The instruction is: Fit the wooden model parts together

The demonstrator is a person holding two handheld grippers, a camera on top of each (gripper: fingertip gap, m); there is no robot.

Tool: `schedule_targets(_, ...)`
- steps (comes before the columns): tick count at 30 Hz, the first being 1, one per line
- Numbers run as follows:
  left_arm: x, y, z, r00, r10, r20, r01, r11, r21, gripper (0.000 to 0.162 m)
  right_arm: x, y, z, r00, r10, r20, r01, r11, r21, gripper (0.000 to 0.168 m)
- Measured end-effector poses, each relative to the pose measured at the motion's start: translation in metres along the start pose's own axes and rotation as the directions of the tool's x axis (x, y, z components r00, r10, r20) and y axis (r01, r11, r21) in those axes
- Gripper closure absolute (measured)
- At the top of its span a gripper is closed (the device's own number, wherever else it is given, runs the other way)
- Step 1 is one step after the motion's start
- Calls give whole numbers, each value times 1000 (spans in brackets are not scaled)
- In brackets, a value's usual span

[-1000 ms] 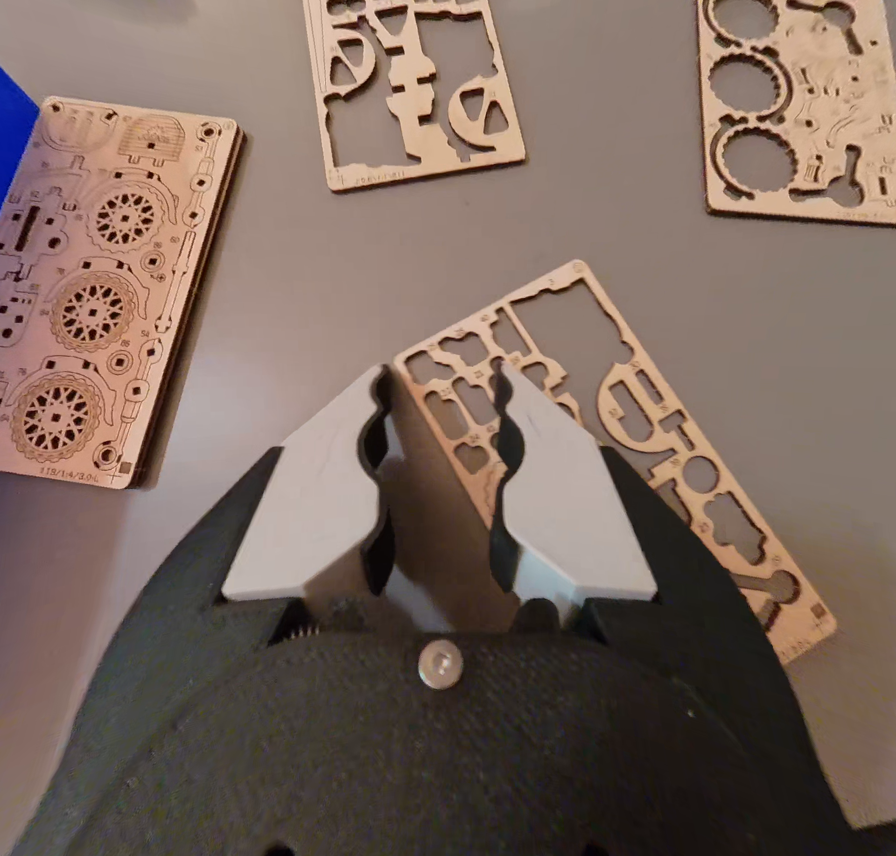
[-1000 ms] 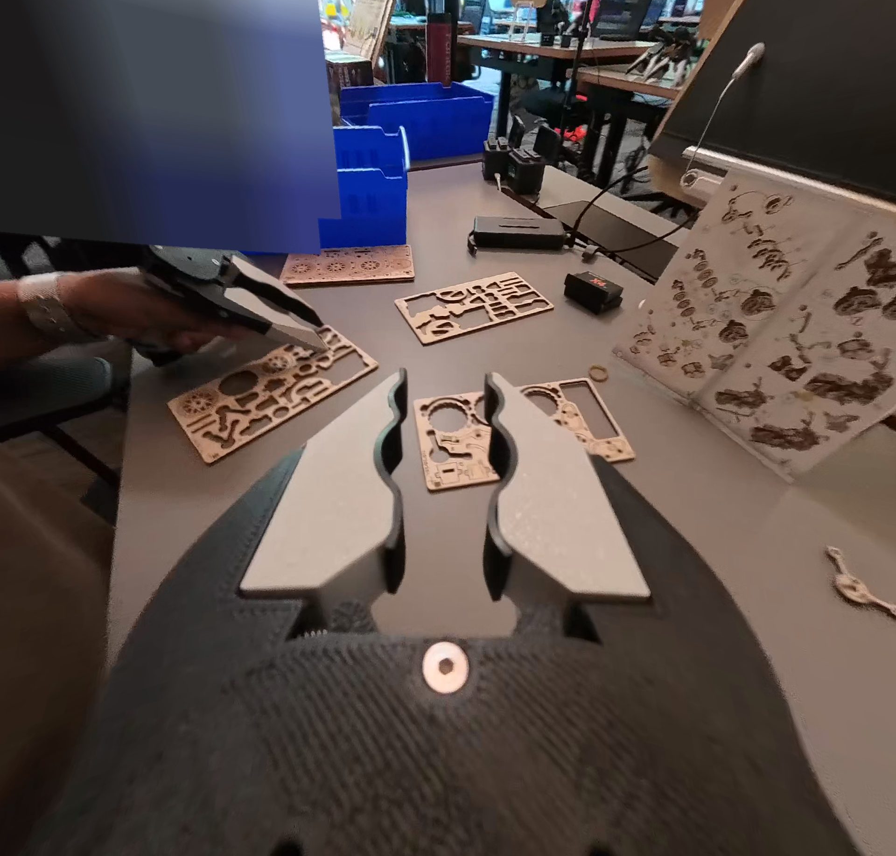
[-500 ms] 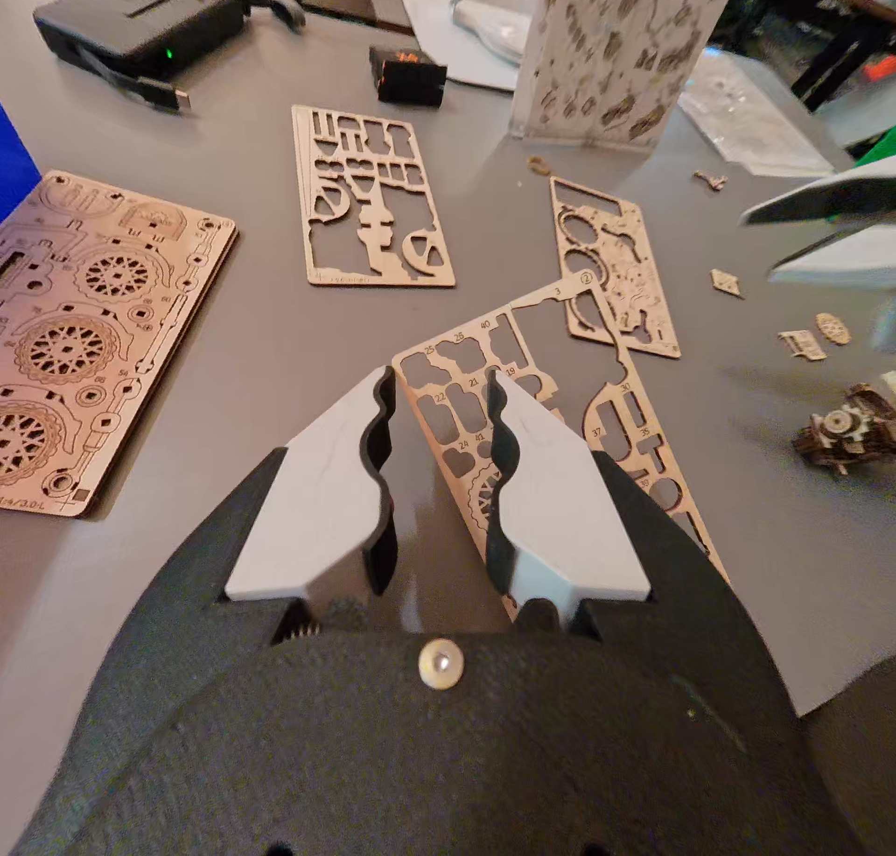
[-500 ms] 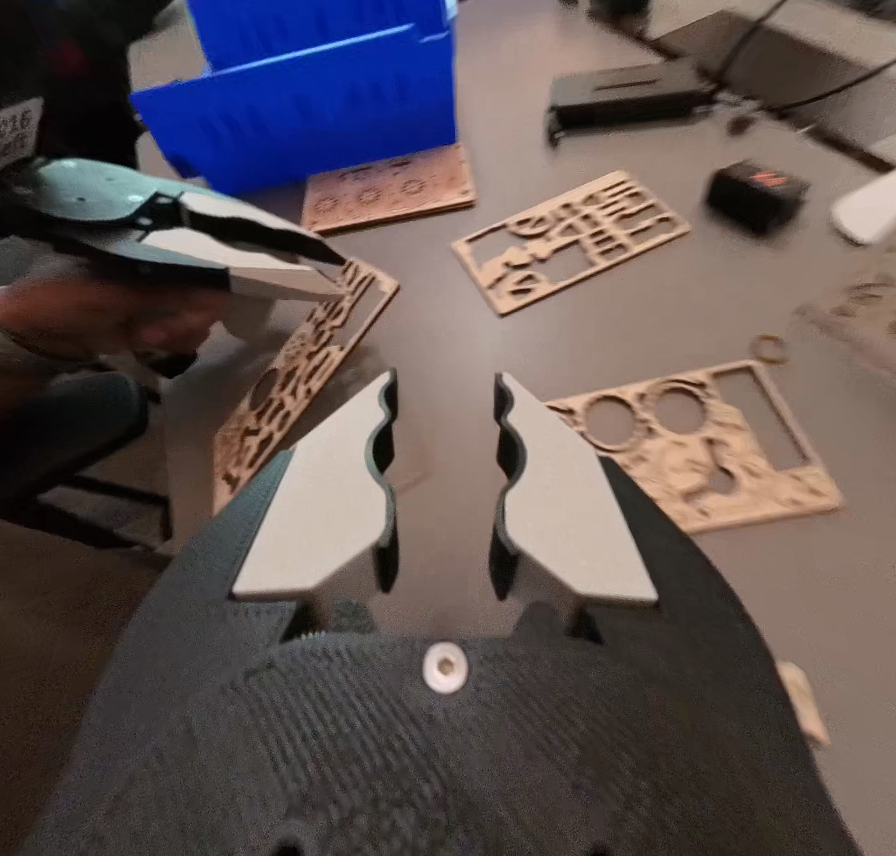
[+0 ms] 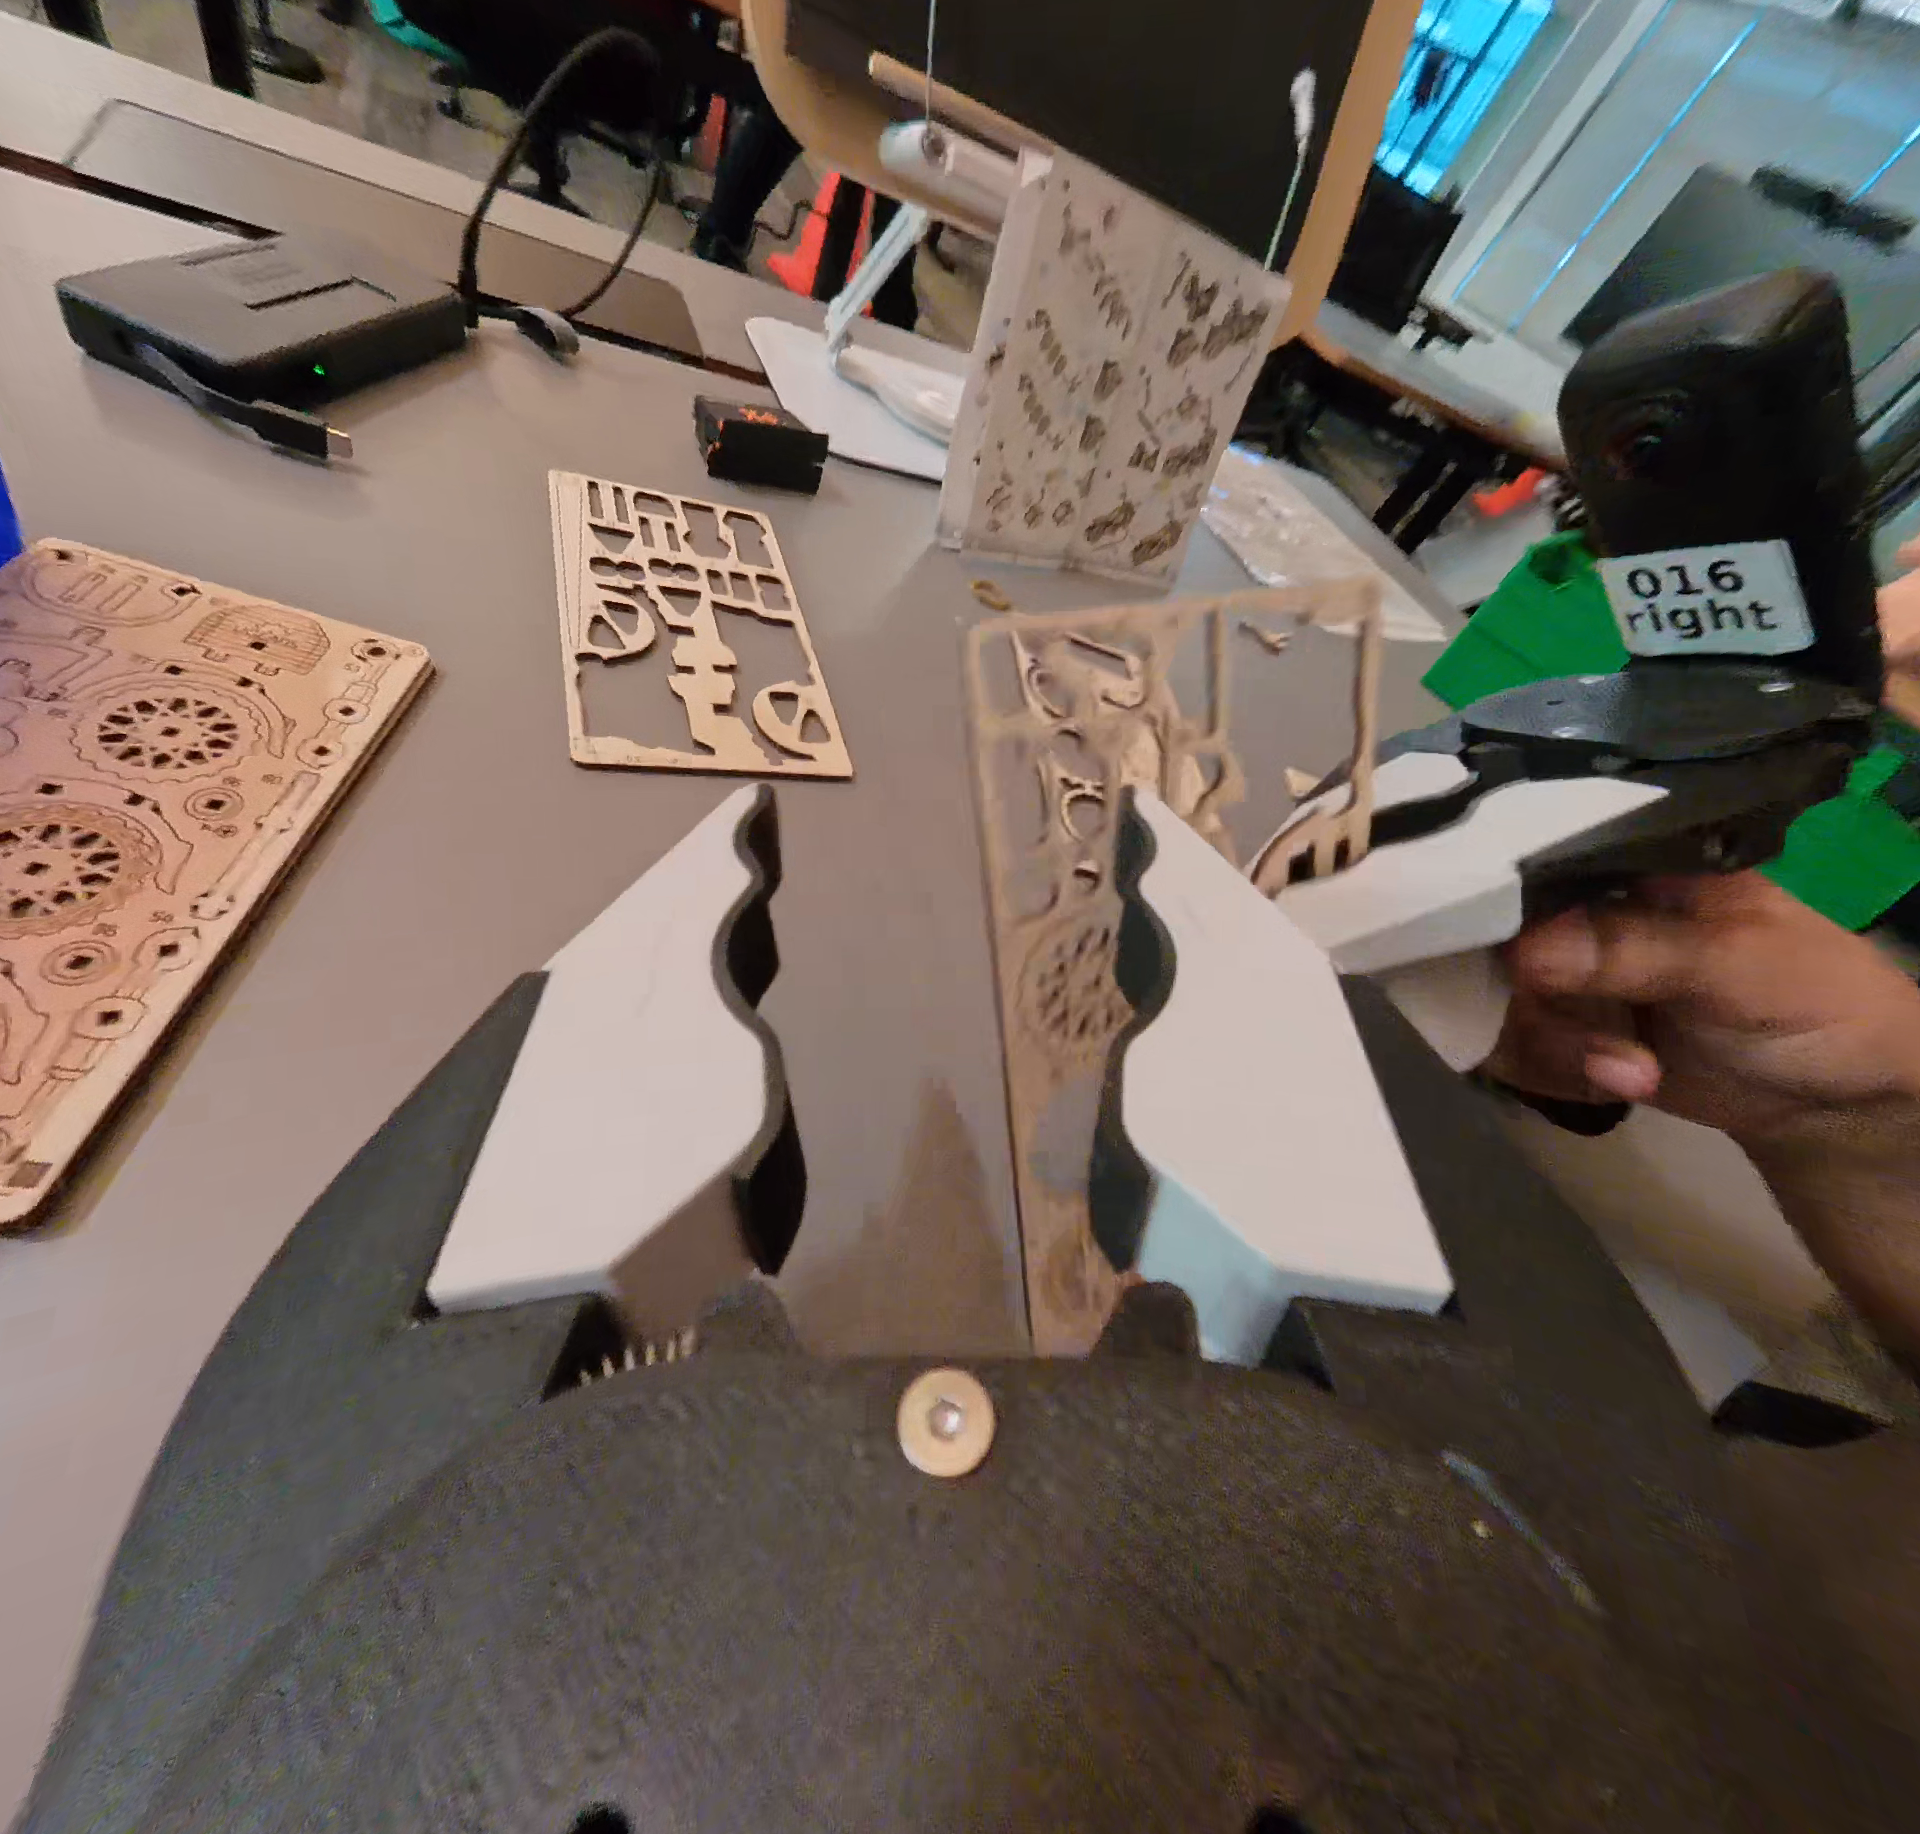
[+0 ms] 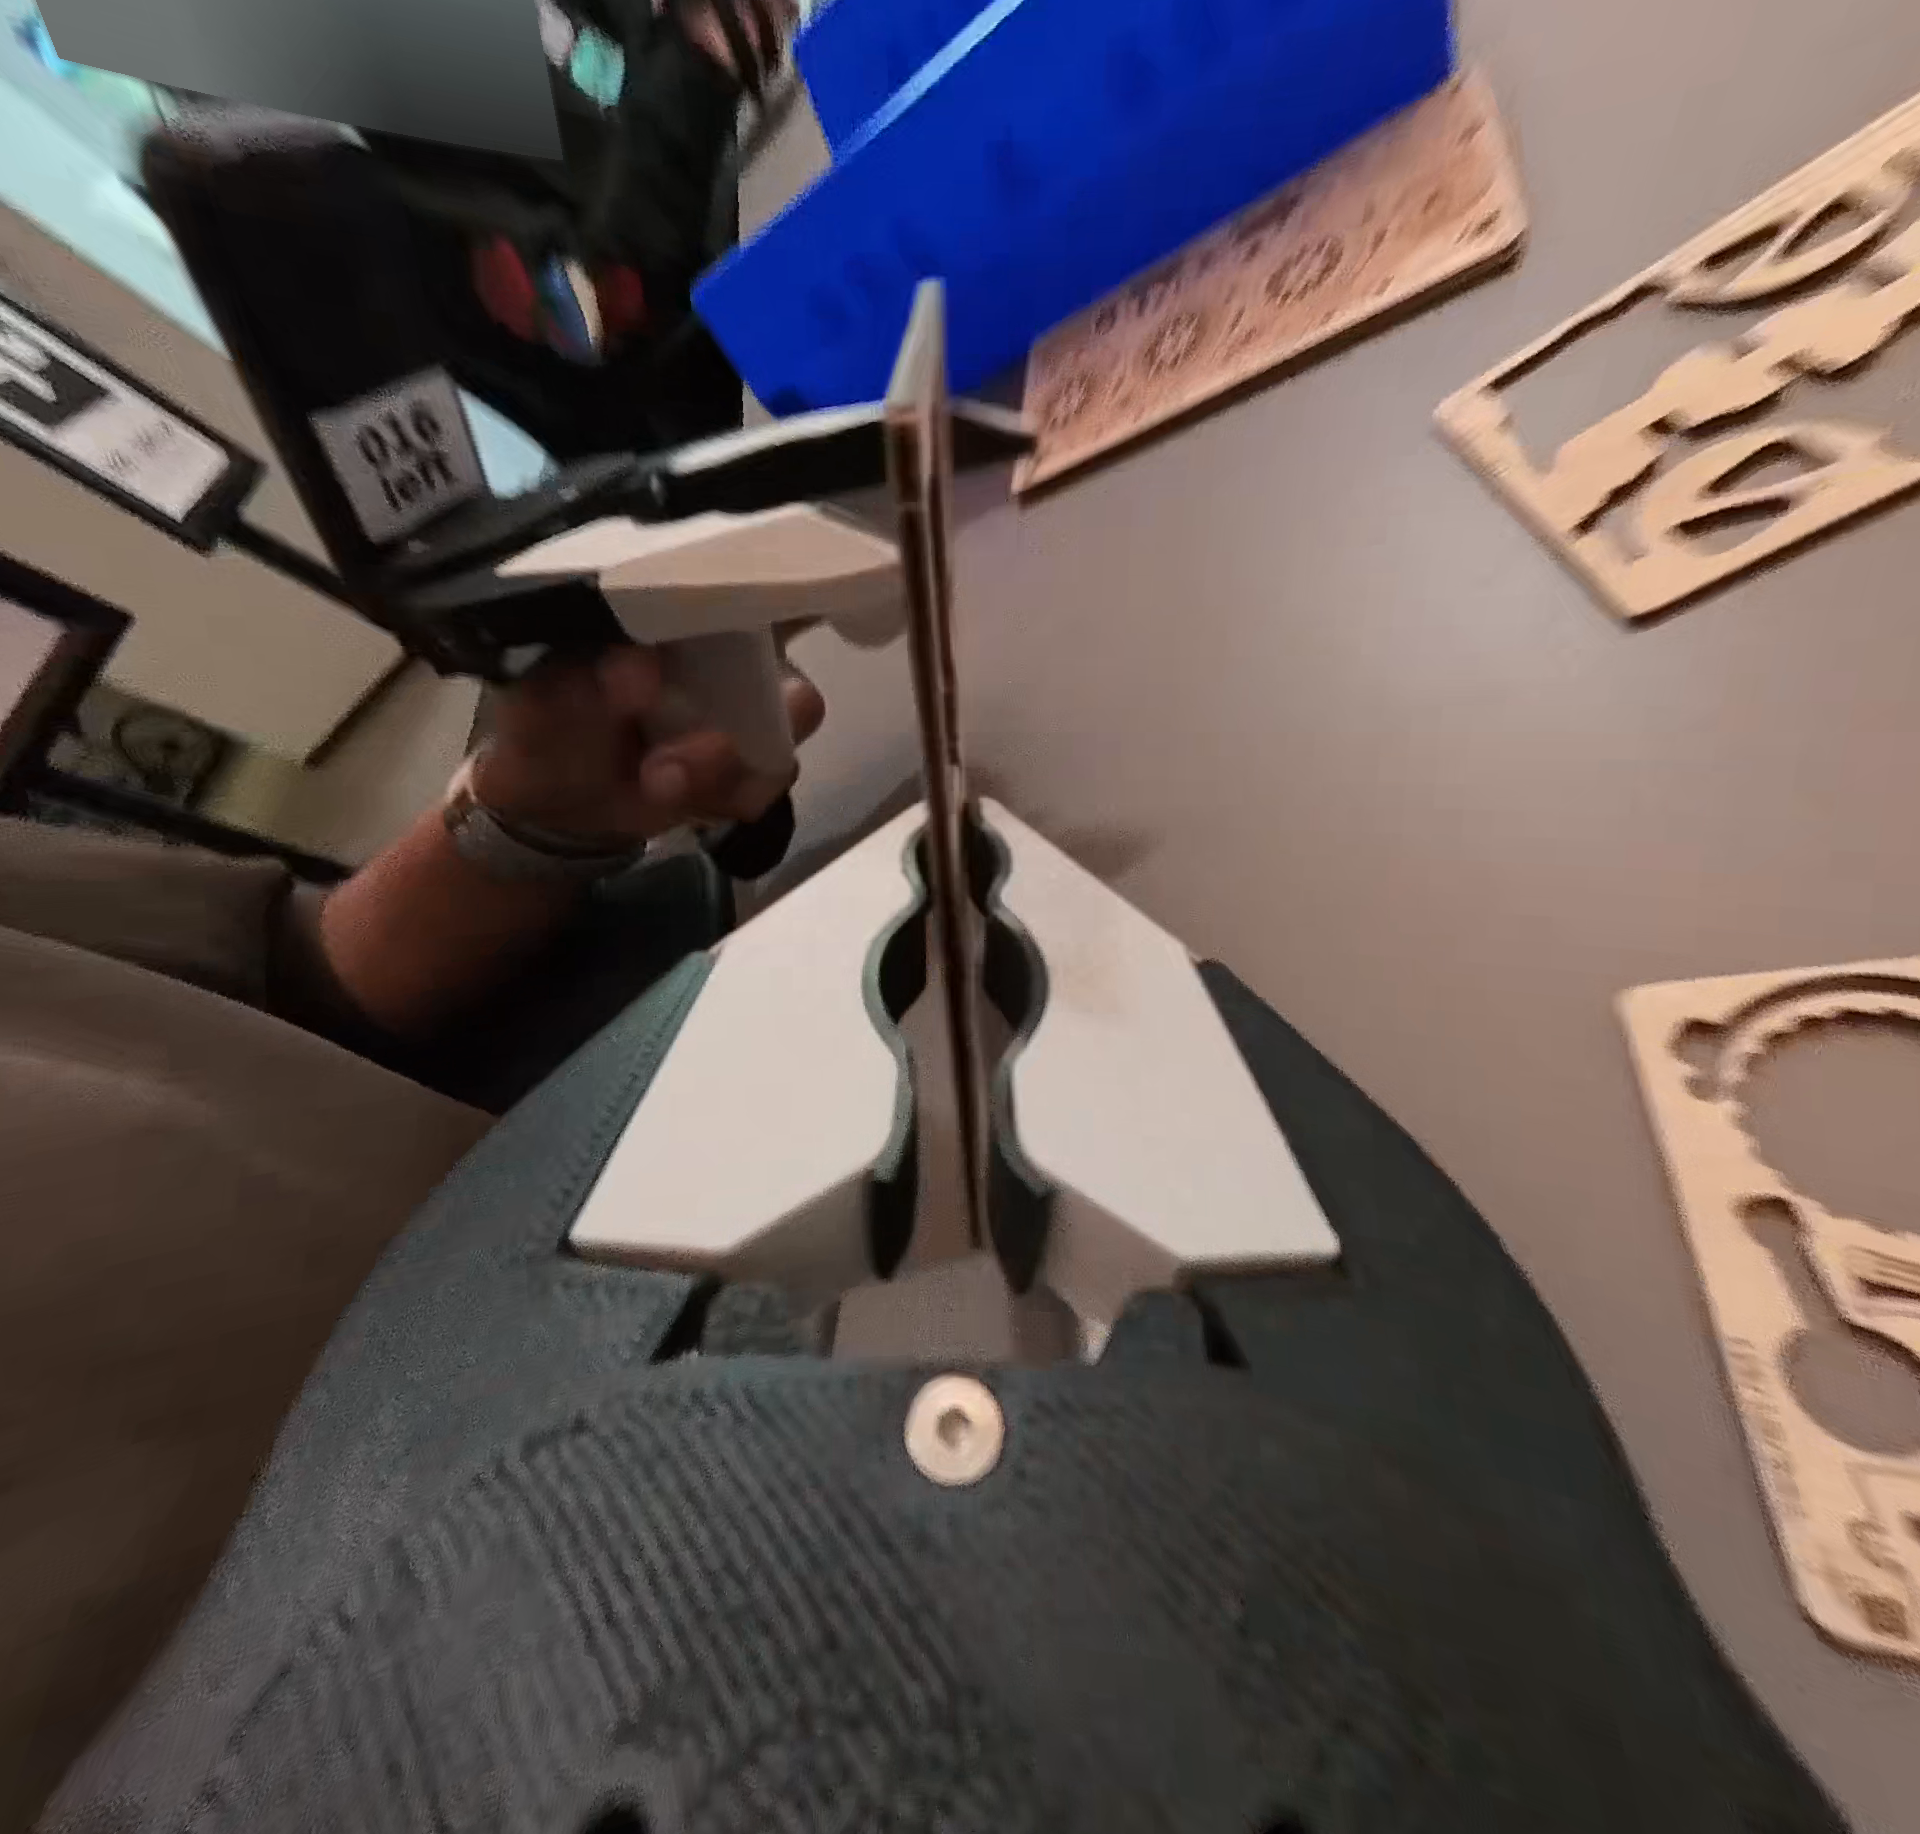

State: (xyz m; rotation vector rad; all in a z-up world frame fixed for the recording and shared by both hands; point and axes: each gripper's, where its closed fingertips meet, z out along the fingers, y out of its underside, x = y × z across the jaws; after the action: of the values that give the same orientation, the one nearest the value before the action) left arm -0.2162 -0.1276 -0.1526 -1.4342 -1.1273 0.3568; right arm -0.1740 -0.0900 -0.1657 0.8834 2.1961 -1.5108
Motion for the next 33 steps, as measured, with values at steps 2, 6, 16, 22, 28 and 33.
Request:
schedule_targets(2, 4, 1, -1, 993, -90, -75, 90, 996, -6, 99, 2, -12, -17, 1000, 6, 16, -8, 996, 85, 167)
schedule_targets(6, 41, 9, 1, 855, -364, -370, 340, 931, -132, 114, -2, -16, -34, 989, 87, 117, -105, 983, 150, 167)
schedule_targets(16, 67, 2, -6, 753, -400, -523, 378, 913, -154, 162, -11, -24, -42, 981, 121, 153, -152, 965, 214, 132)
schedule_targets(22, 69, -6, -7, 776, -351, -524, 362, 928, -86, 162, -5, -27, -49, 993, 85, 88, -101, 976, 192, 128)
schedule_targets(28, 62, 1, -3, 797, -361, -484, 366, 926, -89, 162, 20, -48, -113, 996, 44, -76, -22, 963, 270, 127)
schedule_targets(33, 66, 3, 2, 782, -378, -495, 380, 920, -101, 162, 19, -50, -137, 994, 69, -83, -36, 937, 346, 127)
